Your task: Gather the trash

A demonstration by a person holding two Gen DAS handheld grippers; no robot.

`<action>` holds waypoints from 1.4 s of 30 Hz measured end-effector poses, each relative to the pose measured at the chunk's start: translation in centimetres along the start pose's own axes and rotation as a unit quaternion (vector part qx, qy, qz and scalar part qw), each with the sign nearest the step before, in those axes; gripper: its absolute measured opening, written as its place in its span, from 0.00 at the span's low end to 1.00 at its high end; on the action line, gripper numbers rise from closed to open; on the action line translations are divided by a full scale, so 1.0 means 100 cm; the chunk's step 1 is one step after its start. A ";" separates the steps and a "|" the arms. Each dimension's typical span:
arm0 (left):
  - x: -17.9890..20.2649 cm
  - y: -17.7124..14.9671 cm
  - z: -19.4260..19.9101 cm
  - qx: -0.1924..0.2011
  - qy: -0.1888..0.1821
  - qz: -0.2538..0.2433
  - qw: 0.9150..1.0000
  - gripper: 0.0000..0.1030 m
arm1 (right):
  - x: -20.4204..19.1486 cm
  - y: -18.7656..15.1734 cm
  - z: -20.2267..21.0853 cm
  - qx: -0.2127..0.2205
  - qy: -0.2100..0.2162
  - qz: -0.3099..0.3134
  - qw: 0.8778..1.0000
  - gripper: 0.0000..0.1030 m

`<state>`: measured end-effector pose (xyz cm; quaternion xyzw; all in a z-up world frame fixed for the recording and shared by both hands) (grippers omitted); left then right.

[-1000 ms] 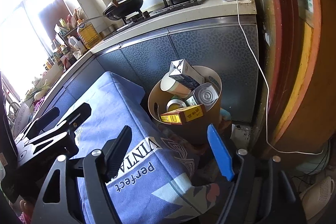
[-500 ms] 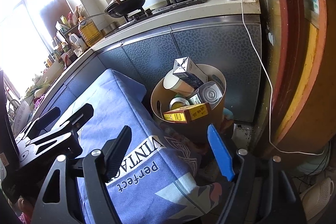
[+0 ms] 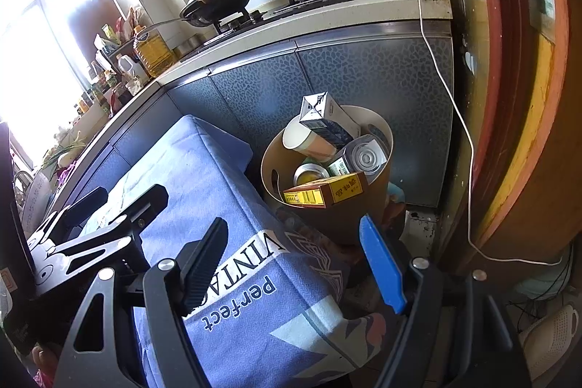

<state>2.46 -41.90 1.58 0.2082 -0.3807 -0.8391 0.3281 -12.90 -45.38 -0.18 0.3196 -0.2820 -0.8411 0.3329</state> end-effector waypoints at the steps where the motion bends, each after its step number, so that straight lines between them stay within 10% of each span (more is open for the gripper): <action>1: 0.000 0.000 -0.001 -0.003 0.002 0.000 1.000 0.94 | 0.000 0.000 0.000 0.000 -0.003 -0.001 1.000 0.72; 42: -0.015 -0.006 -0.010 -0.026 0.013 0.015 0.999 0.94 | -0.002 -0.002 -0.004 0.007 -0.045 0.007 0.999 0.73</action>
Point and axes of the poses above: each gripper's, at about its wrist camera, not at the fingertips, and z roughly against the way its jaws point, x to its right, y to its top, the point moved 4 cm from there along -z, roughly the way its jaws point, and after that the axes turned 3 degrees about z, right-handed, at the moved point
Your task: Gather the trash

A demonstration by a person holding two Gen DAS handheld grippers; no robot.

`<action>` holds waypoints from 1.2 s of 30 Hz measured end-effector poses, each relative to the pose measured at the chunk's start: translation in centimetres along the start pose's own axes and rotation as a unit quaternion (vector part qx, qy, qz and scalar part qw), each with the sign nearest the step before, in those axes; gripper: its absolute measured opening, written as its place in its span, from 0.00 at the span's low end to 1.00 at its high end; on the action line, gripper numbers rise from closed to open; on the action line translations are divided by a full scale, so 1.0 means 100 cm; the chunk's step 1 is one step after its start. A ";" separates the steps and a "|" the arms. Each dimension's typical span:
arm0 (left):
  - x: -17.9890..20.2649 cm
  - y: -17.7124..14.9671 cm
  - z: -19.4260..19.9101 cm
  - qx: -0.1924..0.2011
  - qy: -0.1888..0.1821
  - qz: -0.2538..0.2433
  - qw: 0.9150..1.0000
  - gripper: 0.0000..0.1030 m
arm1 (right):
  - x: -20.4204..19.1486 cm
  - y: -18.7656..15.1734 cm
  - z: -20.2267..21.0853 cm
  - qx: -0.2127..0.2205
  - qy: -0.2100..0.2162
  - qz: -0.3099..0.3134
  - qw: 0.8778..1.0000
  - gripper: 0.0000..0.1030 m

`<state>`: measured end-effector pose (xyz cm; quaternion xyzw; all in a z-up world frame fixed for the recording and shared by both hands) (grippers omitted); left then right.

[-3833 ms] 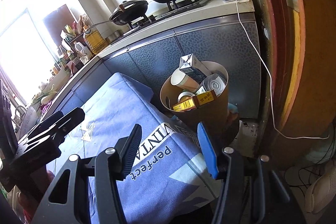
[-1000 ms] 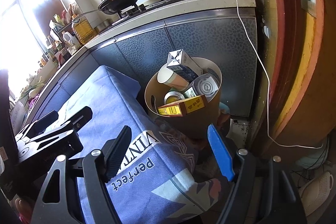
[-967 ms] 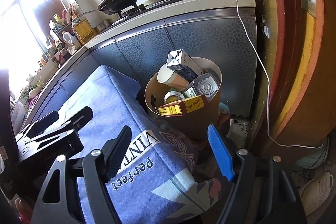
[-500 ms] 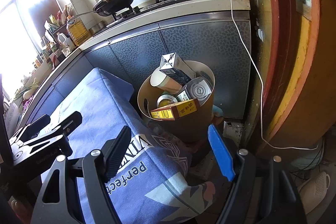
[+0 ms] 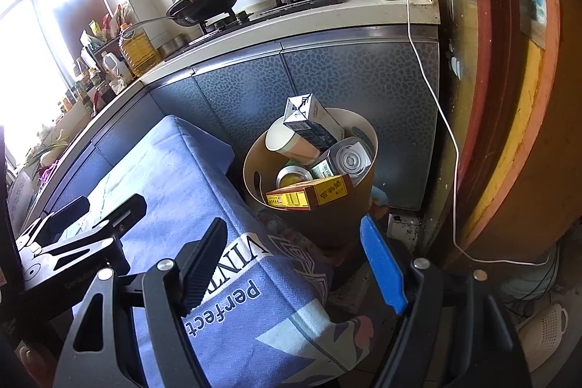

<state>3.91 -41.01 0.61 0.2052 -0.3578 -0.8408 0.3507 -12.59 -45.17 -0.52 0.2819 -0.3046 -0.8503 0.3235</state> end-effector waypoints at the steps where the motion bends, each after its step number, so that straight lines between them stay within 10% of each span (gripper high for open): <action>1: 0.001 0.000 0.000 -0.001 0.000 0.000 1.000 0.94 | 0.000 0.000 0.000 0.000 0.000 0.000 1.000 0.73; 36: 0.010 -0.007 -0.006 -0.011 -0.005 -0.014 1.000 0.94 | 0.000 -0.002 -0.006 -0.005 -0.003 -0.003 1.000 0.73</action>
Point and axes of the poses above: each gripper's, at about its wrist camera, not at the fingertips, and z roughly against the way its jaws point, x to its right, y to its top, the point moved 4 cm from there along -z, roughly the way its jaws point, and after that the axes turned 3 degrees about z, right-handed, at the moved point
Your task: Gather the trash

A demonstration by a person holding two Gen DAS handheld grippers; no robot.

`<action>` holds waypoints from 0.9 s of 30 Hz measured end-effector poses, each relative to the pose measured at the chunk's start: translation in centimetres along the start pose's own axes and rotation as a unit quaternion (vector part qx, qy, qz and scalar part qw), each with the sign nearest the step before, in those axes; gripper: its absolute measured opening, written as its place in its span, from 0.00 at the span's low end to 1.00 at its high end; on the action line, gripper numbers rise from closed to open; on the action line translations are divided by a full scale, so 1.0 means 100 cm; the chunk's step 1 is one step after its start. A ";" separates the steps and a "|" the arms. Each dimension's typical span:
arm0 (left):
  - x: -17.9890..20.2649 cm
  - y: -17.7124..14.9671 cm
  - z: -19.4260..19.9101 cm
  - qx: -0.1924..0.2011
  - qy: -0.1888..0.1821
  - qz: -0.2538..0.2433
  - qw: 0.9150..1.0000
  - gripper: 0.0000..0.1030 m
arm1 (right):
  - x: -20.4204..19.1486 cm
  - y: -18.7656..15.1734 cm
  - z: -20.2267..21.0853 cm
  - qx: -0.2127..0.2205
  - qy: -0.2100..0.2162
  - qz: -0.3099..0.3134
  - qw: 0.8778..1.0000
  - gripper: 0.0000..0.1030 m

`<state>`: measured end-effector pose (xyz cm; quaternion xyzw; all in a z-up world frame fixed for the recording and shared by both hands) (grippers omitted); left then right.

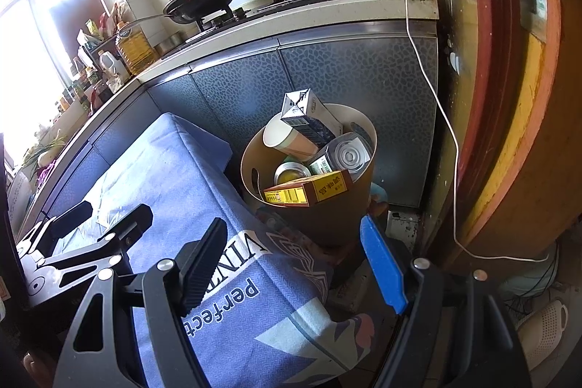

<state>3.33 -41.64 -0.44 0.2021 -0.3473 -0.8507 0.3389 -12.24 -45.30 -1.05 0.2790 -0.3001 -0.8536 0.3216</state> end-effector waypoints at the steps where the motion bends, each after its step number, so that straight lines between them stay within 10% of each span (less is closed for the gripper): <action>1: 0.000 0.000 0.000 0.000 0.000 -0.001 1.000 0.94 | 0.001 -0.001 -0.001 -0.001 0.000 -0.001 1.000 0.73; 27: 0.005 -0.004 -0.001 -0.007 -0.004 -0.009 1.000 0.94 | 0.002 -0.002 -0.001 -0.003 0.001 -0.002 1.000 0.73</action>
Point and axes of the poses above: each gripper's, at about its wrist camera, not at the fingertips, and z roughly against the way its jaws point, x to its right, y to its top, the point moved 4 cm from there along -z, roughly the way its jaws point, and after that the axes turned 3 degrees about z, right-handed, at the moved point
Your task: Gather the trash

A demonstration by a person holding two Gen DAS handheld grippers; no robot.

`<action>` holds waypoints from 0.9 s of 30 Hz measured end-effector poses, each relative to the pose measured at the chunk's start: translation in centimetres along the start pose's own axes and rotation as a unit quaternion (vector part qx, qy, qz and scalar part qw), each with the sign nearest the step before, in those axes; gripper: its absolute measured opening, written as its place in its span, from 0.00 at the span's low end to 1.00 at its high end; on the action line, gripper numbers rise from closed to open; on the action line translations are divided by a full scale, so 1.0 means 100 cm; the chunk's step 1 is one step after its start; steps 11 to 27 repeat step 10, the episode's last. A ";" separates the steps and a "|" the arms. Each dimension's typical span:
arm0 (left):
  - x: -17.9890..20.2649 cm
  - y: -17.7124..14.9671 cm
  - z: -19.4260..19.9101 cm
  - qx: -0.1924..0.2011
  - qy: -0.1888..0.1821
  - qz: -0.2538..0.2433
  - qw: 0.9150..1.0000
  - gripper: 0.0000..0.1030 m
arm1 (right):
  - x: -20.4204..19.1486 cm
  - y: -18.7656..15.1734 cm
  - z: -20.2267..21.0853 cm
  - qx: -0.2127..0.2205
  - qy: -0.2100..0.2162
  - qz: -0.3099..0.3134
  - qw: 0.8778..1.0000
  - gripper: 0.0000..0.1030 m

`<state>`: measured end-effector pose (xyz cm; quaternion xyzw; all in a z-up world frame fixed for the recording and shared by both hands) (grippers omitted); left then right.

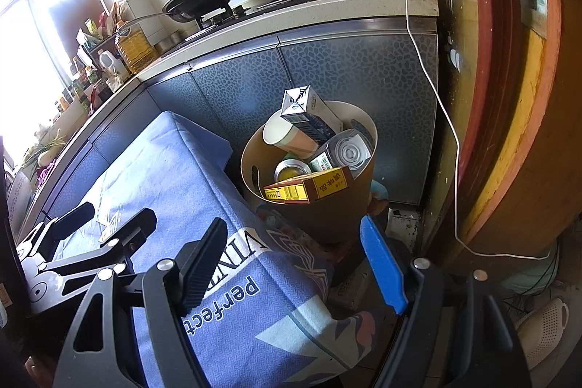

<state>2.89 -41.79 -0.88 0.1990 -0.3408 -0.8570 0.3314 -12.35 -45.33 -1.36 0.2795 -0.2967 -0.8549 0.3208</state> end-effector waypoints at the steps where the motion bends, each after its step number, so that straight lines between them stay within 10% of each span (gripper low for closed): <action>1: 0.000 0.000 -0.001 -0.004 0.000 0.000 1.000 0.94 | 0.000 0.000 0.000 0.000 0.000 0.000 1.000 0.73; 27: -0.005 -0.002 -0.005 -0.014 0.002 0.007 1.000 0.94 | 0.000 0.001 -0.001 -0.001 0.000 0.001 1.000 0.73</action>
Point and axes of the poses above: each gripper's, at about its wrist camera, not at the fingertips, and z roughly against the way its jaws point, x to its right, y to its top, the point moved 4 cm from there along -z, roughly the way its jaws point, and after that the axes turned 3 degrees about z, right-handed, at the moved point
